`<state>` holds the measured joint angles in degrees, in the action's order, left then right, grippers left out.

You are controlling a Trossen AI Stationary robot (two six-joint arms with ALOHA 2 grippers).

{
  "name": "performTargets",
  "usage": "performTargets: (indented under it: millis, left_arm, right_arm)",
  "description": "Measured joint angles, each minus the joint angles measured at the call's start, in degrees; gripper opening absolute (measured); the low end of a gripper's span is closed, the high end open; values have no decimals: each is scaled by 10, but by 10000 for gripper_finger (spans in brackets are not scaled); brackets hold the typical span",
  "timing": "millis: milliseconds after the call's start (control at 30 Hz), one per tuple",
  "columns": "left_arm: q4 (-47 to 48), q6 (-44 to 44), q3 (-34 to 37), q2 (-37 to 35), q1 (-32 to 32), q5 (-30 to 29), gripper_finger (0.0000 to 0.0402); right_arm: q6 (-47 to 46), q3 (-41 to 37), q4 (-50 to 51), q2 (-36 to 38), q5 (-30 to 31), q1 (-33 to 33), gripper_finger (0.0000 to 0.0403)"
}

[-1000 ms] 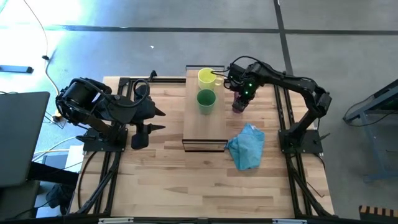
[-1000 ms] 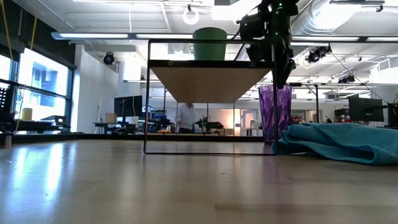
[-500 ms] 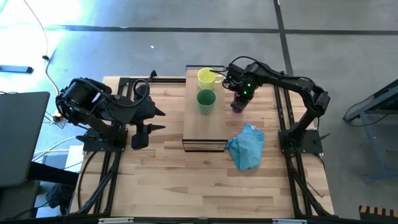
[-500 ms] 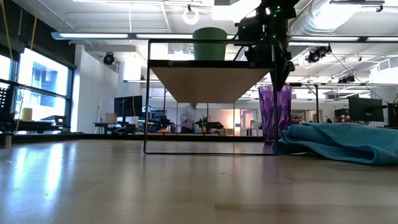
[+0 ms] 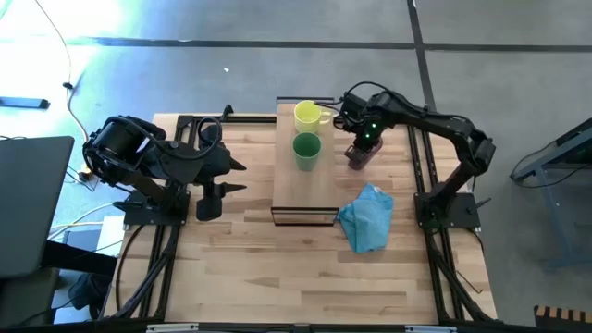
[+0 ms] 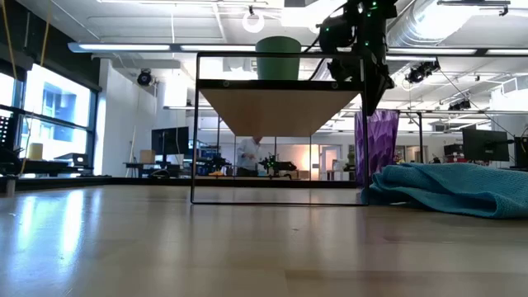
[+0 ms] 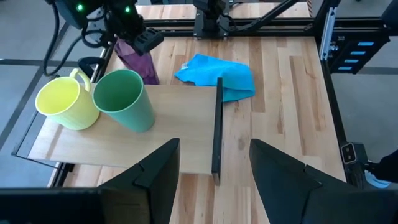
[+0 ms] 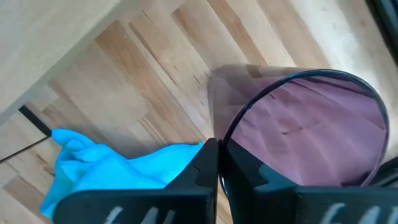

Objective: Stack small to large cups/mugs on shelf
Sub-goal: Put the purple glass on the shelf

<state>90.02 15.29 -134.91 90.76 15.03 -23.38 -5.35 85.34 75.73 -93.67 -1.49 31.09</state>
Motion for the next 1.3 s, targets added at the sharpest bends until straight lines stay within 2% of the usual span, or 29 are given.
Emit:
performTargets:
  millis: [433,733,1000,1300]
  left_arm:
    - [0,0,0,0,0,-5,184]
    - [0,-4,0,0,0,-38,184]
    - [0,-13,0,0,-1,-95,184]
    - [0,1,0,0,0,-99,184]
  right_arm:
    - [-22,0,52,57,1,0,1]
    - [-38,1,110,126,-6,-14,0]
    - [-78,1,134,200,-35,-53,0]
    - [-143,1,105,276,-37,-117,0]
